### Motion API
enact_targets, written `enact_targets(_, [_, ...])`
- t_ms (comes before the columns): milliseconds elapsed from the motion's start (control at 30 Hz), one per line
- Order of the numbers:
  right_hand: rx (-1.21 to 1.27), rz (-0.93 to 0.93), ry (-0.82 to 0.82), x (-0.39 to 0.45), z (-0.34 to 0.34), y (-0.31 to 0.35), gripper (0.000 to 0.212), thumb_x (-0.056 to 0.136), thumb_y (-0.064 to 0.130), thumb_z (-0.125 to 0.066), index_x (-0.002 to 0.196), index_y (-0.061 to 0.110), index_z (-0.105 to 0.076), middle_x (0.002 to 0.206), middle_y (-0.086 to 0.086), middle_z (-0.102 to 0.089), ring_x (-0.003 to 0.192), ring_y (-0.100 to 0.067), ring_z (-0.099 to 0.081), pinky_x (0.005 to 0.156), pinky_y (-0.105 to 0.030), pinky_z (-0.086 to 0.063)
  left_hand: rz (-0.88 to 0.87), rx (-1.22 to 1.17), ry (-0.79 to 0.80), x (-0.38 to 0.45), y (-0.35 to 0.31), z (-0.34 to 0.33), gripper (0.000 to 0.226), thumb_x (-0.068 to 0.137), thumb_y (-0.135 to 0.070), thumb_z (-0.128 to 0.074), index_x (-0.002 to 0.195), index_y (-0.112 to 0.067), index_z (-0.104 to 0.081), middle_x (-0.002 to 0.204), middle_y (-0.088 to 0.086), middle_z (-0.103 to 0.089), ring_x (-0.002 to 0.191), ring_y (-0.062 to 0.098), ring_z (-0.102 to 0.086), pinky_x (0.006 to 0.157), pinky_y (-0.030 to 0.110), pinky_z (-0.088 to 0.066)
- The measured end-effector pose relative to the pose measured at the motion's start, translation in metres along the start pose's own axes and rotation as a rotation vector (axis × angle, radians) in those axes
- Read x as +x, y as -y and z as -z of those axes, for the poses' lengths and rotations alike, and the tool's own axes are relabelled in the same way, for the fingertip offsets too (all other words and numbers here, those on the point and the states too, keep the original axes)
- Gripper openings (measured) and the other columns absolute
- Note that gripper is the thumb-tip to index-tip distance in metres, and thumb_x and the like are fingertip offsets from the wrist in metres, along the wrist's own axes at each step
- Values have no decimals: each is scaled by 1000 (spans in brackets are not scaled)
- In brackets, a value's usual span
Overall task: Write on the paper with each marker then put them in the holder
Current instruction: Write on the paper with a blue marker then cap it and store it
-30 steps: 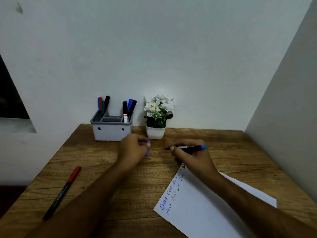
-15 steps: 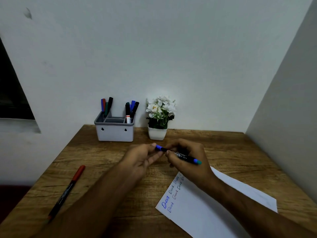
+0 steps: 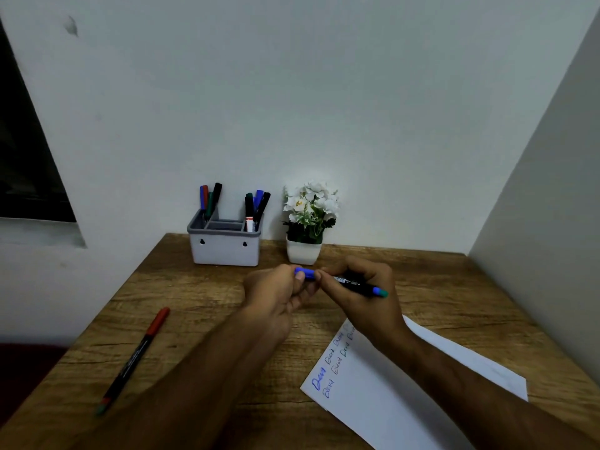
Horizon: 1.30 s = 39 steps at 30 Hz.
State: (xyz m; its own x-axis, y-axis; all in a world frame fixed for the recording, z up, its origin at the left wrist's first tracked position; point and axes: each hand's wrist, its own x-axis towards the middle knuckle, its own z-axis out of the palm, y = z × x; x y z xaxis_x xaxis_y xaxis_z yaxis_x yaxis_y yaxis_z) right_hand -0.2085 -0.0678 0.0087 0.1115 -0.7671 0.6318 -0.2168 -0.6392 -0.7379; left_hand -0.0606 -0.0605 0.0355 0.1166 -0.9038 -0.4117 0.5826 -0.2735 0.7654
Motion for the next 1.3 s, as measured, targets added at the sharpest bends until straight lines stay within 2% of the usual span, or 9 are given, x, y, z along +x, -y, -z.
enact_targets(200, [41, 10, 53, 12, -11, 5, 5, 89, 11, -79, 92, 9, -77, 78, 1, -74, 67, -16, -69, 60, -32, -54, -142, -30, -42, -7, -13, -1, 25, 87, 16, -47, 101, 8, -65, 94, 22, -69, 72, 25, -70, 61, 28, -58])
enact_targets(400, [-76, 5, 312, 7, -24, 5, 57, 83, 29, -81, 137, 20, -65, 118, 8, -75, 106, -13, -72, 86, -33, -61, -516, 145, -176, 2, -44, 25, 31, 88, 12, -50, 101, -7, -71, 95, 16, -71, 69, 17, -68, 66, 28, -60])
enact_targets(500, [-81, -79, 309, 16, -39, 9, 47, 88, 31, -77, 133, 19, -68, 105, 7, -77, 96, -10, -74, 83, -36, -62, -698, 257, -149, 4, -52, 39, 35, 87, 13, -53, 107, -10, -72, 96, 10, -73, 75, 13, -72, 65, 25, -59])
enact_targets(633, [-104, -110, 269, 42, -71, 18, 27, 91, 16, -77, 119, 14, -76, 94, 5, -79, 84, -3, -74, 76, -22, -61, -821, 331, -87, 2, -62, 46, 39, 88, 12, -58, 114, -14, -72, 98, 5, -75, 85, 9, -72, 72, 22, -59])
enact_targets(800, [-56, -154, 191, 80, -112, 21, 16, 86, 13, -83, 101, 9, -80, 78, -3, -79, 70, -13, -76, 72, -37, -65, -931, 478, -127, 18, -88, 72, 33, 81, 0, -76, 111, -12, -74, 88, 3, -77, 82, 6, -73, 78, 25, -60])
enact_targets(867, [-72, -145, 158, 98, -128, 21, 17, 85, 12, -83, 101, 7, -81, 81, -6, -80, 70, -16, -77, 71, -37, -65, -952, 596, -160, 27, -102, 82, 25, 79, -3, -78, 103, -11, -77, 86, -2, -76, 79, 4, -73, 80, 29, -61])
enact_targets(1000, [-115, -91, 126, 135, -159, 24, 21, 84, 12, -83, 105, 8, -81, 94, -7, -81, 77, -6, -74, 72, -16, -59, -1003, 668, -179, 47, -135, 91, 22, 78, -2, -79, 97, -12, -77, 87, -2, -76, 79, 6, -73, 80, 32, -61])
enact_targets(1133, [-154, -51, 77, 161, -184, 20, 19, 87, 12, -80, 106, 8, -81, 94, -7, -81, 80, -11, -76, 79, -26, -63, -1056, 718, -203, 72, -165, 91, 17, 80, -7, -78, 93, -16, -76, 83, -7, -75, 77, 2, -72, 78, 29, -61])
enact_targets(1300, [-236, -64, 79, 170, -204, 7, 16, 89, 13, -77, 104, 7, -81, 97, -9, -81, 81, -10, -73, 78, -14, -56, -1031, 770, -243, 103, -173, 99, 14, 81, -9, -78, 94, -14, -77, 81, -7, -74, 75, -1, -70, 80, 29, -60])
